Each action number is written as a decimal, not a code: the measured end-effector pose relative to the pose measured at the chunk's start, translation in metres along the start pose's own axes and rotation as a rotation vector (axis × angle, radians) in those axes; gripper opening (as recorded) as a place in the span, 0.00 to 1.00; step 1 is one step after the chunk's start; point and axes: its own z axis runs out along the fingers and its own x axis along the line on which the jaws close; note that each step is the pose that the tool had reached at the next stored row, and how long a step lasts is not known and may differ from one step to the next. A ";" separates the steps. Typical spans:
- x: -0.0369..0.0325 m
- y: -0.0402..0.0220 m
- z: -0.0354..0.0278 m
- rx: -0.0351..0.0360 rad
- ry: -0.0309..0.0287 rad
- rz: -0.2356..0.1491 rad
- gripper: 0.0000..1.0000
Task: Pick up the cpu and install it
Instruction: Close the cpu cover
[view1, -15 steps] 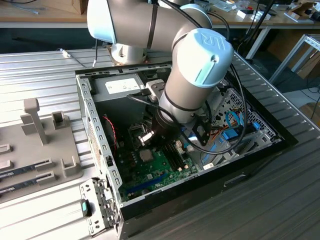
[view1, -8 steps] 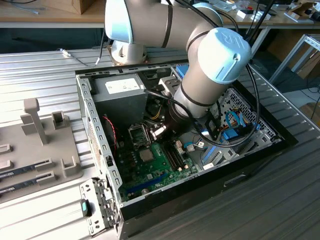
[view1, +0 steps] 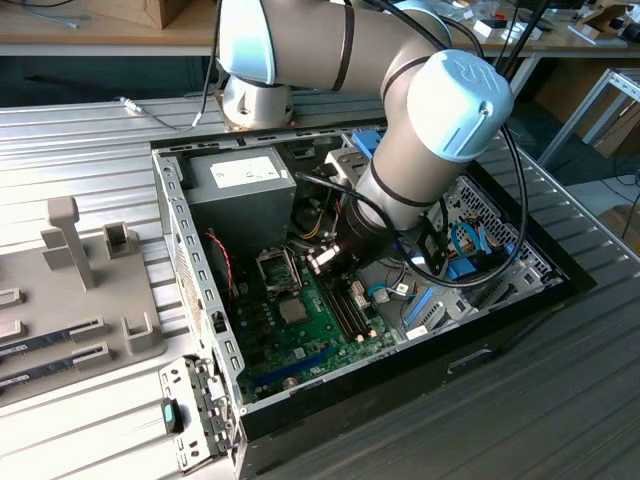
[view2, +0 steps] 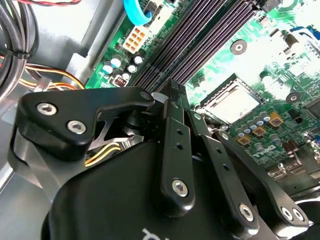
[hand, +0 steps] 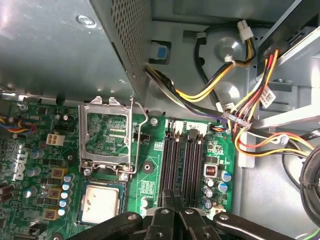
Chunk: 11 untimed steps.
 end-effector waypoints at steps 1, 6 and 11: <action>0.0000 0.0000 -0.0001 0.0000 0.0000 0.000 0.11; -0.0030 0.0251 0.0032 0.0001 0.0000 0.000 0.11; -0.0053 0.0440 0.0057 -0.0148 -0.0014 -0.002 0.11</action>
